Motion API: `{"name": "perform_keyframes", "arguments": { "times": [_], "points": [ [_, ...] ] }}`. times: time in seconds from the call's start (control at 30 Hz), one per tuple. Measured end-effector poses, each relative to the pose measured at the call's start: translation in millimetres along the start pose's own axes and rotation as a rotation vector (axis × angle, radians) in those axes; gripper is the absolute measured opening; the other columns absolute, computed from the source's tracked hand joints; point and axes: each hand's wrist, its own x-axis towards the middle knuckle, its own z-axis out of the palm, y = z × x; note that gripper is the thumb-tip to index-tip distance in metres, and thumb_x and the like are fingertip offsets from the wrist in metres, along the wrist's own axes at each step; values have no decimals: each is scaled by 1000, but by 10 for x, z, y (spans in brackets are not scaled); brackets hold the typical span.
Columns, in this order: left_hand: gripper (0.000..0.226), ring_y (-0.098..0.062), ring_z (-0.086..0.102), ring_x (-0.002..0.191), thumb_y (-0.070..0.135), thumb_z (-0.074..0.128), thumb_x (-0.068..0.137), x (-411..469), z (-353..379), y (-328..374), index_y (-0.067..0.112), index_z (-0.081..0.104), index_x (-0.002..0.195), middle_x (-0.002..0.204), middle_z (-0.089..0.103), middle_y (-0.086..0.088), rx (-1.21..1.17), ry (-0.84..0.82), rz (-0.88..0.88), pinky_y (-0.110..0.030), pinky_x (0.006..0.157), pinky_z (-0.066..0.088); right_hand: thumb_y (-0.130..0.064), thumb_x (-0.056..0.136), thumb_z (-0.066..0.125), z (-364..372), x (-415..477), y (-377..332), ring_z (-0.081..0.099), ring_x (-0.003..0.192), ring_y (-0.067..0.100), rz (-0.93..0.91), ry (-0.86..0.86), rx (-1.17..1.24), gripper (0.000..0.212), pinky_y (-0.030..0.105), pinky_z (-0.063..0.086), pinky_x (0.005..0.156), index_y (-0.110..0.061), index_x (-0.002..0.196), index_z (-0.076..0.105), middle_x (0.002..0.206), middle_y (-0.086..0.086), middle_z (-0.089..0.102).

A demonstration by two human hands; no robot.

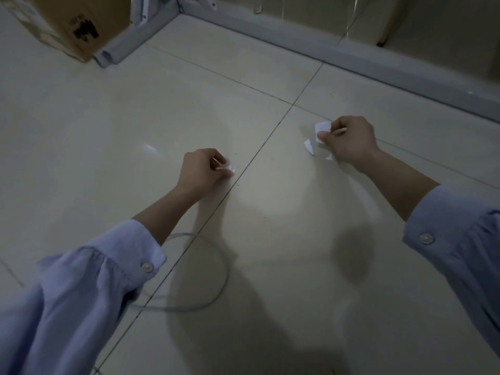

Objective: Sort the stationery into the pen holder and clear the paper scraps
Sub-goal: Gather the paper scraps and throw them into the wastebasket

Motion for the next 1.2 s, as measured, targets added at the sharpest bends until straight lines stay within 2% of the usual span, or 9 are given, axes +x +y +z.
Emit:
{"name": "perform_keyframes", "arguments": {
  "times": [0.07, 0.2, 0.3, 0.47, 0.63, 0.77, 0.93, 1.03, 1.2],
  "points": [
    [28, -11, 53, 66, 28, 82, 69, 37, 41, 20, 10, 71, 87, 71, 59, 0, 32, 5, 5, -12, 56, 32, -24, 78, 74, 1, -10, -8, 60, 86, 20, -55, -81, 1, 16, 26, 48, 75, -14, 84, 65, 91, 7, 63],
    [25, -11, 51, 69, 26, 80, 71, 103, 90, 56, 7, 71, 84, 76, 62, -3, 79, 7, -6, -14, 59, 28, -20, 77, 75, 56, -58, -51, 52, 83, 18, -290, -207, -172, 16, 24, 31, 66, -17, 77, 59, 90, 7, 60],
    [19, -15, 57, 77, 21, 76, 76, 134, 105, 87, 5, 72, 87, 89, 70, -11, 107, 10, -28, -15, 66, 33, -16, 76, 75, 140, -80, -51, 56, 88, 26, -384, -248, -309, 15, 27, 33, 70, -7, 84, 66, 93, 12, 66],
    [18, -29, 60, 102, 17, 67, 85, 162, 135, 120, 1, 70, 93, 104, 68, -18, 155, -85, -71, -26, 80, 42, -13, 79, 74, 198, -86, -52, 62, 93, 27, -385, -177, -297, 11, 30, 43, 76, -5, 85, 68, 95, 11, 70],
    [19, -28, 60, 97, 15, 55, 92, 165, 46, 124, 0, 68, 91, 96, 67, -13, 144, -106, -77, -28, 77, 42, -6, 78, 68, 148, -89, -93, 62, 85, 23, -342, -164, -261, 5, 28, 43, 70, -7, 83, 68, 91, 12, 69],
    [25, -19, 50, 69, 19, 51, 96, 234, -139, 111, 9, 57, 74, 73, 54, -6, -333, -86, -252, -29, 66, 41, -4, 75, 72, -40, -62, -49, 54, 43, -3, -136, -73, 7, 6, 10, 47, 46, -7, 77, 67, 60, 3, 62],
    [23, -18, 61, 77, 4, 40, 99, 260, -275, 167, 8, 44, 77, 88, 59, -10, -973, -127, -434, -15, 60, 53, -6, 76, 75, -282, -23, 76, 61, 66, 18, -9, -56, 73, 22, 26, 56, 63, -3, 97, 69, 76, 10, 65],
    [23, -18, 56, 70, -4, 39, 97, 276, -281, 180, 10, 42, 79, 81, 54, -9, -1104, -111, -509, -17, 55, 51, -6, 80, 72, -344, -40, 137, 54, 52, 14, 57, -96, 96, 14, 14, 47, 48, -4, 92, 66, 65, 4, 59],
    [23, -13, 37, 55, 7, 31, 99, 283, -254, 158, 8, 49, 84, 64, 35, -2, -1082, -145, -645, -19, 52, 32, -5, 85, 68, -360, -88, 188, 53, 52, 23, 79, -202, 77, 14, 36, 52, 58, 6, 93, 68, 74, 20, 63]
  ]
}}
